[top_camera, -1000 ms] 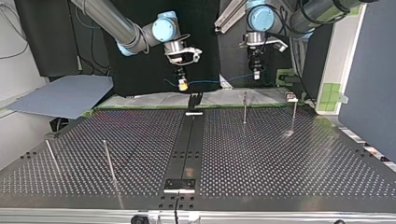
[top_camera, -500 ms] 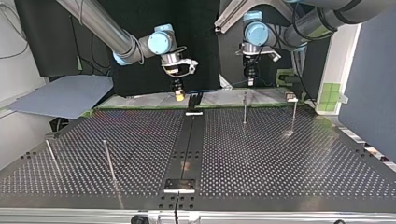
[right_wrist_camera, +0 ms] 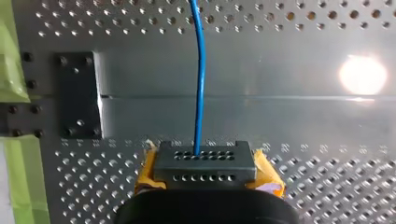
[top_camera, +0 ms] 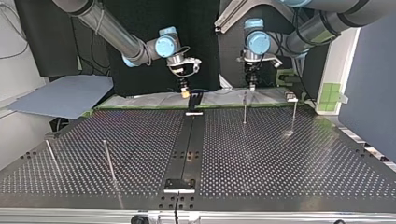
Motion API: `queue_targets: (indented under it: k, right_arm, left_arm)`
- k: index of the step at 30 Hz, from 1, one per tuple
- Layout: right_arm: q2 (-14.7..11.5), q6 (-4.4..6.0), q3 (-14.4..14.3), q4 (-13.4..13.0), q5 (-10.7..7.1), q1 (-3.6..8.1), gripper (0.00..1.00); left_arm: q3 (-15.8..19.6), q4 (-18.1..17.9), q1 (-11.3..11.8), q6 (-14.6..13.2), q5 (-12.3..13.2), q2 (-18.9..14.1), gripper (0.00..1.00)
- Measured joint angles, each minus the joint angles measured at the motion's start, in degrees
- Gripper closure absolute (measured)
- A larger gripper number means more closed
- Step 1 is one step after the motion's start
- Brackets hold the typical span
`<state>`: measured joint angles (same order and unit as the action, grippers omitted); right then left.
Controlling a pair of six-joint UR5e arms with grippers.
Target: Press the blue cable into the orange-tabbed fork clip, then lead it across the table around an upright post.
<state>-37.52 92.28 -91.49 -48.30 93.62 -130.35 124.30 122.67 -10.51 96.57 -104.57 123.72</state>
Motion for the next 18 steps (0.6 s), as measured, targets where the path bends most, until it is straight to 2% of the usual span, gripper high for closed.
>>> queue_targets:
  k: [5, 9, 18]
  right_arm:
    - [2.1, 0.0, 2.0, 0.3, -0.56, -0.55, 1.0]
    - [3.5, 0.01, 3.4, 0.9, -0.68, -0.86, 1.0]
    - [4.4, 0.0, 4.4, 1.2, -0.71, -1.04, 1.0]
  left_arm:
    - [-0.6, 0.8, 0.9, 0.2, 0.1, 0.1, 1.0]
    - [-0.7, 0.9, 1.5, 0.2, 0.1, 1.5, 1.0]
    - [-1.7, -1.1, 2.2, 0.5, 0.3, 5.5, 1.0]
